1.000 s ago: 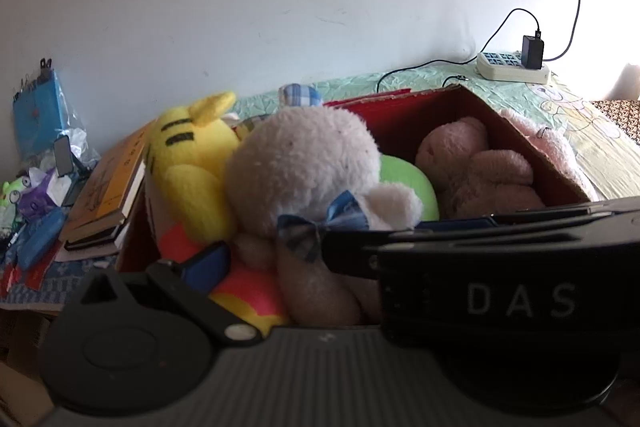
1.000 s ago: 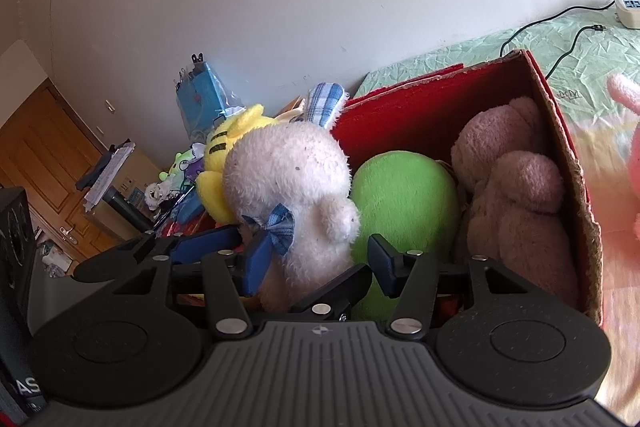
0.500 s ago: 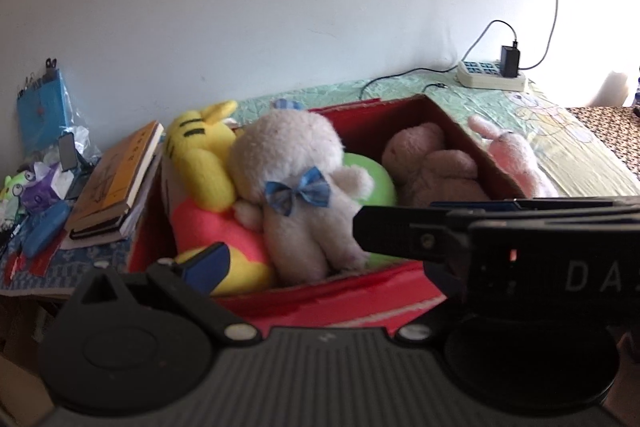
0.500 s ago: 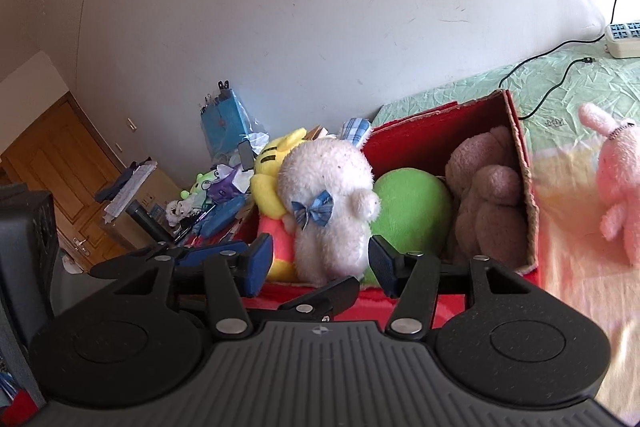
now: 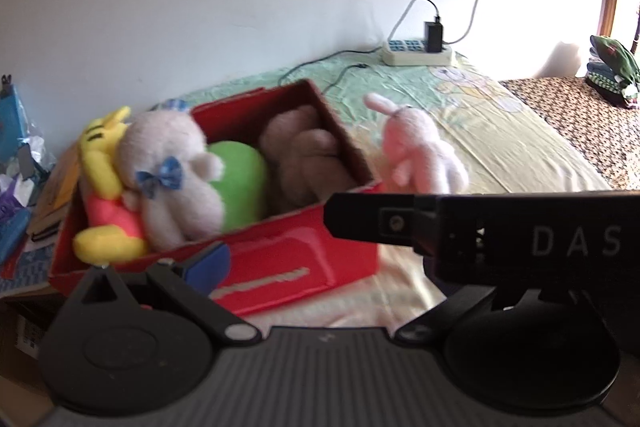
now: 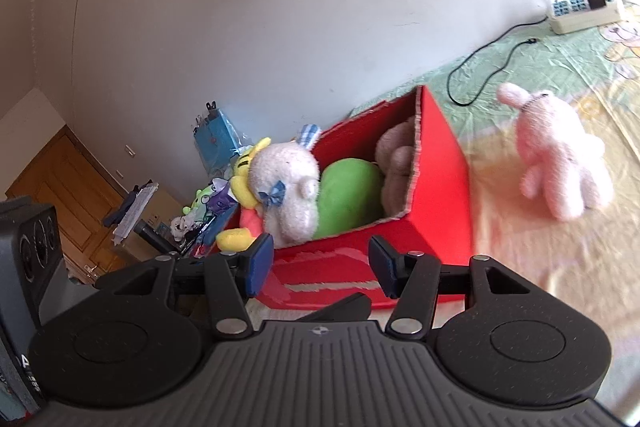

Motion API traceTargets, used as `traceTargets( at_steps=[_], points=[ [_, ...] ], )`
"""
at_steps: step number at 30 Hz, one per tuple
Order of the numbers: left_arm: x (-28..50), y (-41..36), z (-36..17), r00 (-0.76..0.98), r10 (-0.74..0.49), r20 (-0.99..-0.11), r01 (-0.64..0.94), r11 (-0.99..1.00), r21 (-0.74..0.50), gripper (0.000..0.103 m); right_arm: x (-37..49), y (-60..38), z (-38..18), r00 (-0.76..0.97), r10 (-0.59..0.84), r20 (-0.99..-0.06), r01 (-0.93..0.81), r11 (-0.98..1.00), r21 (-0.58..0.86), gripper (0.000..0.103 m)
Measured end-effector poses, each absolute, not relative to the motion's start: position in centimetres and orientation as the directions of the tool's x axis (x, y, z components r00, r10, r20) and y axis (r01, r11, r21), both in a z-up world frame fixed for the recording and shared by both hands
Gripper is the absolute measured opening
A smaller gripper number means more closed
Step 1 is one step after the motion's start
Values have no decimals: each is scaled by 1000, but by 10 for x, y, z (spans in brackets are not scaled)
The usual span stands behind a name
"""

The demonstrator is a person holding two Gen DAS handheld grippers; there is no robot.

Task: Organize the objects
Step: 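Withdraw both grippers from the box toward the pink bunny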

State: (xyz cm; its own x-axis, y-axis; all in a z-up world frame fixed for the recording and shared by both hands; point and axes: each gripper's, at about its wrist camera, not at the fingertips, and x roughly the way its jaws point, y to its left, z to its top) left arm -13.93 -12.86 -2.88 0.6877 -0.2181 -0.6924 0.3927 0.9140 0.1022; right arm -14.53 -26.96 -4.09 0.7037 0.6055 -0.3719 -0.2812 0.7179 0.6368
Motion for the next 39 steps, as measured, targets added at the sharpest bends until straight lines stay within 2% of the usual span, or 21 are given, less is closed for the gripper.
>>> traceTargets(
  at_steps=[13,19,39],
  points=[
    [-140,-201,-58,551,-239,-800,445,895,39,102,-155,-351,-68,683,580,-444,-142,701,699,57],
    [-127,-230,-76,475,-223,-851,451,892,18,102,-150,-380,-80,681,545,-488,-88,724,685,56],
    [-109,-287,-108,417,-130,-900,420,905,64,102,-136,-439,-115,631,550,-547,-24,718,695,55]
  ],
)
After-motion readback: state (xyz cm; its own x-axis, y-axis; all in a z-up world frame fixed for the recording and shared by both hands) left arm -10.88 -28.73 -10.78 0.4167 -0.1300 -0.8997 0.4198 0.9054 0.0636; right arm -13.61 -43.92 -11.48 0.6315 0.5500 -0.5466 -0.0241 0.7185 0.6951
